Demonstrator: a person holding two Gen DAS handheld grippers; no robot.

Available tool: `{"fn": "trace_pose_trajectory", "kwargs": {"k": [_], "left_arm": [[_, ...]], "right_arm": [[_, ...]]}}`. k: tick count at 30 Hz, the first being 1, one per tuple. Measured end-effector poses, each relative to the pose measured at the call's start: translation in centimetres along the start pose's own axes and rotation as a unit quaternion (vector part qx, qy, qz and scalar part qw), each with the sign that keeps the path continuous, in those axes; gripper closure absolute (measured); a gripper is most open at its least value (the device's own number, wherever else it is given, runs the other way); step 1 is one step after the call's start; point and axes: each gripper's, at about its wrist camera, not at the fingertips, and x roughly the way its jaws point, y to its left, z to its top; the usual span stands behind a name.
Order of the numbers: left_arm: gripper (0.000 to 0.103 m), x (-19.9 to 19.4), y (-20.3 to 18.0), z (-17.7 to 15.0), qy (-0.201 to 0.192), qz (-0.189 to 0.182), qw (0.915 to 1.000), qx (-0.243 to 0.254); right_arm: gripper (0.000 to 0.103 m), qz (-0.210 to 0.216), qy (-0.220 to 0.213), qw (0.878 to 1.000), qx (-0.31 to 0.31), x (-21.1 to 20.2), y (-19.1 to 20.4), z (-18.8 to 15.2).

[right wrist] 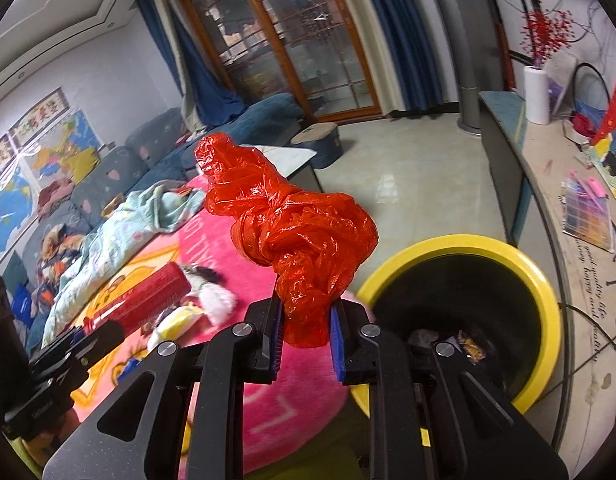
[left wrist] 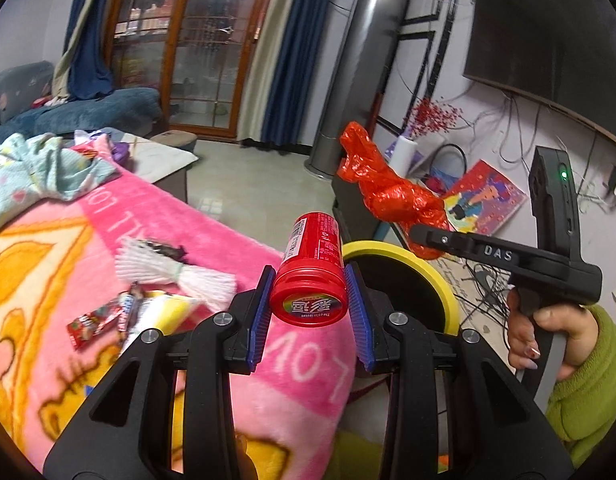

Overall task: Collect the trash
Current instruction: 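Carry the red can and red bag over the yellow bin and open both tools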

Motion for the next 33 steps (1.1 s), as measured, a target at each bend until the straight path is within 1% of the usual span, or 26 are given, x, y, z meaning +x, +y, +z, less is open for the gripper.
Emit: {"fn": "trace_pose_trajectory", "kwargs": {"k": [8, 12, 23, 33], "left_arm": [[0.075, 1.9, -2.4, -0.5, 0.014, -0.016, 0.9995, 0.023], [0.075, 2.8, -3.6, -0.7, 0.021, -0.025, 0.9990, 0.032], [0.075, 5.1, -5.8, -1.2, 0.035, -0.044, 0.9975, 0.042], [0.075, 7.7, -7.5, -1.8, 0.054, -0.062, 0.9945, 0.064]], "right_arm": [[0.085, -0.021, -0.009, 0.999, 0.034, -0.3, -3.0, -0.2], [0.085, -0.031, -0.008, 0.998, 0.051, -0.6, -5.1, -0.5], [0.085, -0.058, -0.002, 0.994, 0.093, -0.2, -9.3, -1.4], [0.085, -0.082, 0.012, 0.989, 0.122, 0.7, -12.4, -2.2]]}}
